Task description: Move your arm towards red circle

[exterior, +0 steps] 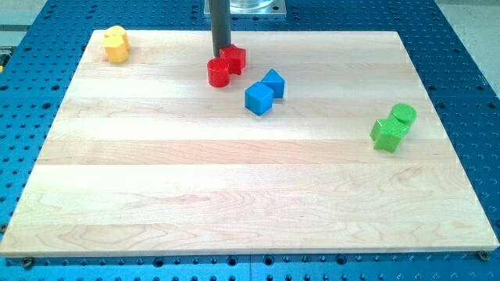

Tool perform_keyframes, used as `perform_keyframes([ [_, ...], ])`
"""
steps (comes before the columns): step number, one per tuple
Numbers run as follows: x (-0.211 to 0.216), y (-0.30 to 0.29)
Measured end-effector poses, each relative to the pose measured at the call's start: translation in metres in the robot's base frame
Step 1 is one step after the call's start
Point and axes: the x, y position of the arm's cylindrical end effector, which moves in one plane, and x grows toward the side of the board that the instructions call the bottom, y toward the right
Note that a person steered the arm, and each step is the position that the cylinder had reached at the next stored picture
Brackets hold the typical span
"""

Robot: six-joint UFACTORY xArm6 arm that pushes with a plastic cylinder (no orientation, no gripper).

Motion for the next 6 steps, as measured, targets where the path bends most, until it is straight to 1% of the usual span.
perform_keyframes([
  [1, 0.018, -0.058],
  [2, 0.034, -0.048],
  [3, 0.097, -0.043],
  [4, 0.097, -0.109],
  [5, 0.081, -0.162],
  [6, 0.047, -0.113],
])
